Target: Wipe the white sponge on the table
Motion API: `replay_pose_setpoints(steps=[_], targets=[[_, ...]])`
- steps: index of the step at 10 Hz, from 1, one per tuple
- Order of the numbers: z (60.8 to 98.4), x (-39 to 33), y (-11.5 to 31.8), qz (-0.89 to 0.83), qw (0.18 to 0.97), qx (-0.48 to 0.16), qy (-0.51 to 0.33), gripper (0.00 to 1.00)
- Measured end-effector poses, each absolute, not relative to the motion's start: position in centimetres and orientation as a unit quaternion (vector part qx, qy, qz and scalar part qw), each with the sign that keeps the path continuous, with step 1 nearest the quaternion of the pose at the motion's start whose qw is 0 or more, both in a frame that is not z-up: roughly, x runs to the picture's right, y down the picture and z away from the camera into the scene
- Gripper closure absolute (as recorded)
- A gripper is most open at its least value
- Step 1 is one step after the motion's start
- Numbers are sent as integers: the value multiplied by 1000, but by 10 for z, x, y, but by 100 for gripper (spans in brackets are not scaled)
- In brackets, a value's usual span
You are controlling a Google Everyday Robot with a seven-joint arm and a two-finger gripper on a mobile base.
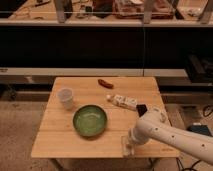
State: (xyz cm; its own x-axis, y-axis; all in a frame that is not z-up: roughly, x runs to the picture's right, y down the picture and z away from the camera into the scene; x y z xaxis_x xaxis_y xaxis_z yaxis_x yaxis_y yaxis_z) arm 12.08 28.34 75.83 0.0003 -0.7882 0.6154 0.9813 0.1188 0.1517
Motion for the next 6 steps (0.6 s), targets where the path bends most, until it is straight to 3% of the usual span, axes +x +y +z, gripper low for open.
replay_pose_setpoints(steps=[6], targets=[[772,57,251,-652,676,-145,-312,88]])
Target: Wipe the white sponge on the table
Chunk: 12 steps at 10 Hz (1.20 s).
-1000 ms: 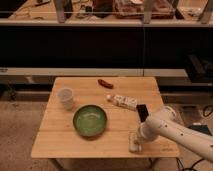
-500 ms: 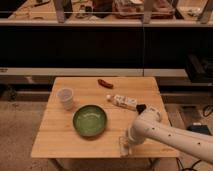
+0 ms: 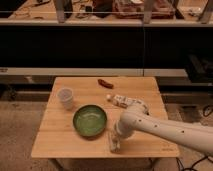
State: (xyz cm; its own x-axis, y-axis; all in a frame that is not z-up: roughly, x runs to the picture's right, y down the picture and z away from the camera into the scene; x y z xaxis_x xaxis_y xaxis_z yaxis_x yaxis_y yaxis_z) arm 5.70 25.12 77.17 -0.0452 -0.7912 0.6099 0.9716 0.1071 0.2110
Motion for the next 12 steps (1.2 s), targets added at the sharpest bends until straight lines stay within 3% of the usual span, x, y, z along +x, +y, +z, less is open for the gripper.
replay_pose_setpoints(steps=[8,12], targets=[[828,61,203,-608,717,-163,-301,88],[846,117,214,-572,741,-202,-289,88]])
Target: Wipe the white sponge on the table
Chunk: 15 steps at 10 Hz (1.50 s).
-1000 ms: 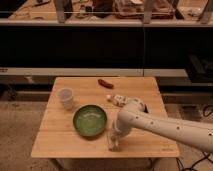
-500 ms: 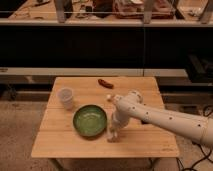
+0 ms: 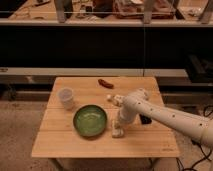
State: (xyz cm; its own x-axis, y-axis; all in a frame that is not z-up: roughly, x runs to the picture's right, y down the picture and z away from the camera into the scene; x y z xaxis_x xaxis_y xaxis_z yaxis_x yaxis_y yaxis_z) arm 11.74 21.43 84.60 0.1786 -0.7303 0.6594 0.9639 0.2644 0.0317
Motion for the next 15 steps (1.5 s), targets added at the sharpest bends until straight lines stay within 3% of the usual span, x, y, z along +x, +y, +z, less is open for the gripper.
replay_pose_setpoints(steps=[6,15], targets=[[829,212,240,-578,743,-234,-245,88],[761,156,288,-659,677,-185,-271,88]])
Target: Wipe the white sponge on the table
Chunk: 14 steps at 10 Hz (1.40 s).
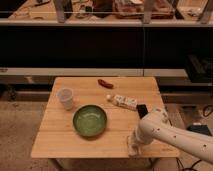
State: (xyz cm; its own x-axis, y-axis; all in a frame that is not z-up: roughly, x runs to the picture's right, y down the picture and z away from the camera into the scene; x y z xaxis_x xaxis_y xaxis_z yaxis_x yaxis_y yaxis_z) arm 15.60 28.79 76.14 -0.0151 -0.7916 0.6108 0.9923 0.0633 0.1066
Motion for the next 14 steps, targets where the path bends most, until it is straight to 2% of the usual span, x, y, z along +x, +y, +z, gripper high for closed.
replay_pose_setpoints(steps=[7,14], targets=[[766,57,275,-678,652,-144,-307,88],[820,45,229,-649,680,-165,-299,88]])
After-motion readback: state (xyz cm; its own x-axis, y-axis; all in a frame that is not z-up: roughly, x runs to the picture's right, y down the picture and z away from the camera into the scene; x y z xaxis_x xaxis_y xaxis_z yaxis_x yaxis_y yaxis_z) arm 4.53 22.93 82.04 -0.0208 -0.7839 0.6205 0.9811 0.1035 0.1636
